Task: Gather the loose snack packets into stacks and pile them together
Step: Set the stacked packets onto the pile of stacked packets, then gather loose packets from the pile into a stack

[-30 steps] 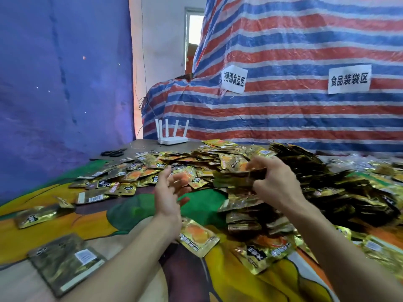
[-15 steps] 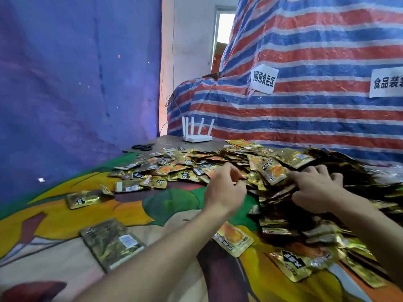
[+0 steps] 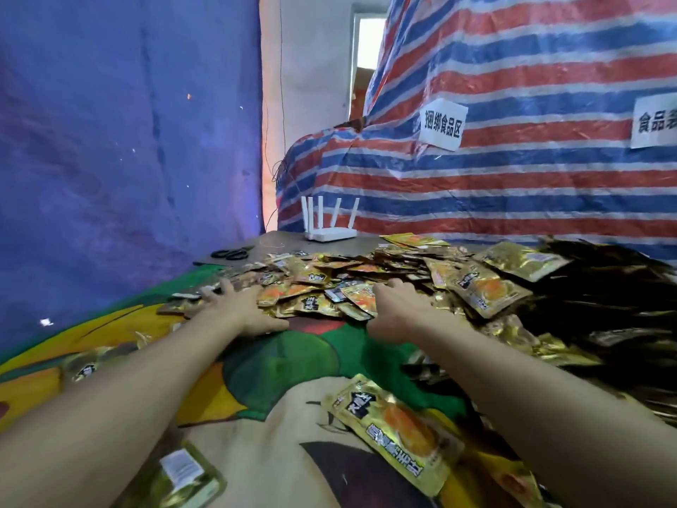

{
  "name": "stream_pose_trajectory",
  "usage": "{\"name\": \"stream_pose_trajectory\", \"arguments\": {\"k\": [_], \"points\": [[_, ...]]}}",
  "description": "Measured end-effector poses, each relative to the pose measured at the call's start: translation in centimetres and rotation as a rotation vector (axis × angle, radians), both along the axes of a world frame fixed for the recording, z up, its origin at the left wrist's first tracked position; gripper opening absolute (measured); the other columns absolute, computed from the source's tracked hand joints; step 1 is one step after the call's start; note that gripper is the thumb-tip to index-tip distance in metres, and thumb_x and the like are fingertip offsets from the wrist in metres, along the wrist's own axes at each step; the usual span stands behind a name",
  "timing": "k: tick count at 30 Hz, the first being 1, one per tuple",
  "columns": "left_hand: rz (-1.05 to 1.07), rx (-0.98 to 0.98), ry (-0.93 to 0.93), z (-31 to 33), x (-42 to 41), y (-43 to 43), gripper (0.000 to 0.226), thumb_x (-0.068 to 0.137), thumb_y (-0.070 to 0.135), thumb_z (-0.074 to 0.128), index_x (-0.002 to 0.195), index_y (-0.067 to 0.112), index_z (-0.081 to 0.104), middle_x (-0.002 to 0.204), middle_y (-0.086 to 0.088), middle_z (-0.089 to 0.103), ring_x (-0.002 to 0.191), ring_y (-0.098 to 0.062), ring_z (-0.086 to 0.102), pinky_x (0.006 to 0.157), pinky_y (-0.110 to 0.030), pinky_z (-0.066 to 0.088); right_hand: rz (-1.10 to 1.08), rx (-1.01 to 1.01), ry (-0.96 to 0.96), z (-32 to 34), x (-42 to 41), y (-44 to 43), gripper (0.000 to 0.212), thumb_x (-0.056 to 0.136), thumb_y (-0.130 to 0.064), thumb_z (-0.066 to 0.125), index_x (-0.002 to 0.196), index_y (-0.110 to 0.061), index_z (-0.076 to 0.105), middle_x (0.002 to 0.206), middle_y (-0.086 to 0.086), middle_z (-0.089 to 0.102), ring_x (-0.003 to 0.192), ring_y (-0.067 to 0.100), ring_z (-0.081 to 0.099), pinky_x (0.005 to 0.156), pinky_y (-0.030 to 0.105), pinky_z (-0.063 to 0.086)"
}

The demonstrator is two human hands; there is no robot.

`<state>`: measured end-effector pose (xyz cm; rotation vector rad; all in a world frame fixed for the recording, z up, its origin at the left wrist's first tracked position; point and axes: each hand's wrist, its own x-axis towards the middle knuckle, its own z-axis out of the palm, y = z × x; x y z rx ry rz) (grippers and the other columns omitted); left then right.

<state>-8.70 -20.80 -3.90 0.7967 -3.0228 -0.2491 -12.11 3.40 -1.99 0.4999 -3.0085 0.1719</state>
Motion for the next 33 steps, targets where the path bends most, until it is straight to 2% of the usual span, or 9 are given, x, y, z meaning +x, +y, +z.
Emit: {"name": "stream_pose_trajectory", "arguments": {"k": [2, 4, 8, 14, 16, 19, 23, 29, 33], "points": [[-0.058, 0.097, 0.02, -0.3, -0.8, -0.8, 0.097, 0.08, 0.075, 0.062, 0.158, 0.035, 0.021, 0.166, -0.017, 0.013, 0.15, -0.044, 0.017, 0.12, -0.056, 0.023, -0.049, -0.033, -0.084, -1.0, -2.2, -0.7, 0.068, 0.089, -0.031, 0.058, 0.15, -0.017, 0.033, 0.164, 0.016, 0.016, 0.151, 0.038, 0.015, 0.119, 0.061, 0.021], [-0.117, 0.013, 0.069, -0.7, -1.2, -0.9, 0.073, 0.091, 0.061, 0.058, 0.155, 0.036, 0.032, 0.16, -0.012, 0.035, 0.143, -0.035, 0.039, 0.114, -0.044, 0.037, -0.112, -0.086, -0.134, -1.6, -3.9, -1.0, 0.073, 0.092, -0.039, 0.053, 0.157, -0.019, 0.026, 0.167, 0.016, 0.01, 0.154, 0.038, 0.008, 0.121, 0.066, 0.008], [-0.202, -0.379, 0.123, -1.2, -0.7, 0.4, 0.046, 0.096, 0.025, 0.048, 0.142, 0.027, 0.042, 0.141, -0.014, 0.054, 0.126, -0.035, 0.055, 0.096, -0.042, 0.045, -0.137, 0.026, 0.065, -2.3, -4.3, -1.2, 0.037, 0.094, -0.043, 0.054, 0.12, -0.017, 0.057, 0.14, 0.017, 0.048, 0.135, 0.036, 0.039, 0.114, 0.058, 0.022], [-0.265, -0.49, 0.284, -1.1, 0.2, 2.8, 0.051, 0.095, 0.013, 0.048, 0.143, 0.012, 0.031, 0.127, -0.017, 0.062, 0.116, -0.039, 0.06, 0.087, -0.044, 0.045, -0.07, 0.04, 0.237, -1.6, -2.0, -0.9, 0.015, 0.096, -0.022, 0.056, 0.11, -0.017, 0.056, 0.116, 0.009, 0.06, 0.114, 0.033, 0.055, 0.101, 0.051, 0.036], [-0.25, -0.446, 0.361, -1.1, 0.8, 3.8, 0.047, 0.097, 0.017, 0.048, 0.14, 0.008, 0.032, 0.122, -0.017, 0.064, 0.111, -0.041, 0.062, 0.082, -0.043, 0.045, -0.048, -0.012, 0.253, -1.1, -1.1, -0.5, 0.008, 0.095, -0.014, 0.054, 0.094, -0.016, 0.047, 0.099, 0.005, 0.059, 0.096, 0.031, 0.056, 0.095, 0.049, 0.038], [-0.244, -0.306, 0.491, -1.1, 1.8, 4.9, 0.032, 0.096, 0.014, 0.046, 0.126, 0.007, 0.04, 0.12, -0.016, 0.063, 0.107, -0.04, 0.062, 0.073, -0.04, 0.038, -0.038, -0.118, 0.245, -0.2, 0.2, 0.0, 0.024, 0.093, -0.006, 0.054, 0.079, -0.015, 0.037, 0.076, 0.001, 0.046, 0.075, 0.027, 0.048, 0.08, 0.042, 0.04], [-0.174, -0.067, 0.617, -0.2, 3.5, 6.2, 0.016, 0.095, 0.006, 0.045, 0.11, 0.01, 0.048, 0.118, -0.014, 0.059, 0.097, -0.037, 0.057, 0.068, -0.038, 0.035, -0.051, -0.38, 0.209, 1.3, 2.2, 1.4, 0.003, 0.093, -0.008, 0.053, 0.094, -0.011, 0.052, 0.088, 0.007, 0.059, 0.083, 0.03, 0.06, 0.068, 0.037, 0.046], [0.066, 0.326, 0.935, 2.4, 5.9, 7.5, 0.009, 0.102, 0.012, 0.049, 0.104, 0.006, 0.056, 0.1, -0.015, 0.06, 0.085, -0.032, 0.05, 0.07, -0.037, 0.036, 0.027, -0.891, 0.247, 3.0, 4.8, 4.4, 0.021, 0.098, -0.006, 0.048, 0.105, -0.011, 0.067, 0.085, 0.001, 0.067, 0.072, 0.018, 0.062, 0.049, 0.025, 0.047], [0.078, 0.491, 1.149, 3.4, 7.4, 9.5, 0.014, 0.102, 0.016, 0.053, 0.09, 0.008, 0.052, 0.079, -0.004, 0.049, 0.075, -0.026, 0.044, 0.061, -0.035, 0.029, 0.038, -1.23, 0.199, 3.5, 6.5, 6.0, 0.027, 0.101, -0.007, 0.049, 0.106, -0.016, 0.074, 0.093, 0.002, 0.073, 0.087, 0.024, 0.07, 0.076, 0.041, 0.061]]}}
